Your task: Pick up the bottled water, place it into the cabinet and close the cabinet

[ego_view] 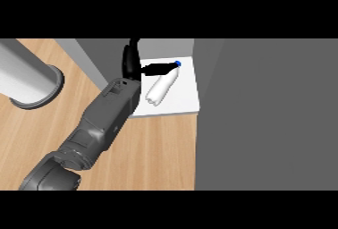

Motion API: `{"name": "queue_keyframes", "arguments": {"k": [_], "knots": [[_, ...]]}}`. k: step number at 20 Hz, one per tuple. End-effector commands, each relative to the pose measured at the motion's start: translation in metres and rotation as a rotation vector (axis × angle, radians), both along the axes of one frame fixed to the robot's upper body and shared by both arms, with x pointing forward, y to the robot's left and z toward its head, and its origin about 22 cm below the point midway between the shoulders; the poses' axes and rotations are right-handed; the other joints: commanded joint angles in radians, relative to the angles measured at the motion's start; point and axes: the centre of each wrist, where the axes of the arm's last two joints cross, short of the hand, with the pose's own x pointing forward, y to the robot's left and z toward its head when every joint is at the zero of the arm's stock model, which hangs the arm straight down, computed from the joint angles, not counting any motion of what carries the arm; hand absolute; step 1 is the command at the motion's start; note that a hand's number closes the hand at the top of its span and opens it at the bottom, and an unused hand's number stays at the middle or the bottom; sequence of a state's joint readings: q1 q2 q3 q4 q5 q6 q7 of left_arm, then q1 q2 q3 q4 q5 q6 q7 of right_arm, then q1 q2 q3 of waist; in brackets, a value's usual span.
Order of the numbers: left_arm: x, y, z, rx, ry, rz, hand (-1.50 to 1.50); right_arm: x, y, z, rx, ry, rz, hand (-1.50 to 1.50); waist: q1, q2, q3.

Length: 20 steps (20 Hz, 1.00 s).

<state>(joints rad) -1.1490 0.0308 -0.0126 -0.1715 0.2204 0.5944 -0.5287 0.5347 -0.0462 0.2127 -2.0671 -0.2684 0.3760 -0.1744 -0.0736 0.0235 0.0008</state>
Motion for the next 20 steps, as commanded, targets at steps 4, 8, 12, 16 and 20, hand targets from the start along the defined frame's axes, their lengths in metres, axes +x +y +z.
{"name": "queue_keyframes", "arguments": {"k": [4, 8, 12, 16, 20], "knots": [[-0.001, 0.027, -0.008, -0.129, -0.098, -0.102, -1.50, -0.012, -0.002, 0.016, 0.000, -0.021, -0.030, -1.50, 0.029, -0.010, -0.002], [-0.010, 0.024, -0.021, -0.200, -0.137, -0.166, -1.50, -0.013, -0.008, 0.011, -0.016, 0.005, -0.035, -1.50, 0.053, -0.020, -0.001], [-0.007, 0.041, -0.017, -0.222, -0.175, -0.226, -1.50, -0.014, -0.006, -0.001, -0.011, 0.001, -0.041, -1.50, 0.065, -0.024, -0.001], [-0.021, 0.018, -0.031, -0.270, -0.168, -0.277, -1.50, -0.009, 0.005, 0.008, -0.028, 0.010, -0.051, -1.50, 0.087, -0.032, -0.001], [-0.027, 0.011, -0.029, -0.290, -0.164, -0.303, -1.50, -0.013, 0.002, 0.009, -0.018, 0.011, -0.088, -1.50, 0.115, -0.045, -0.001]]}}
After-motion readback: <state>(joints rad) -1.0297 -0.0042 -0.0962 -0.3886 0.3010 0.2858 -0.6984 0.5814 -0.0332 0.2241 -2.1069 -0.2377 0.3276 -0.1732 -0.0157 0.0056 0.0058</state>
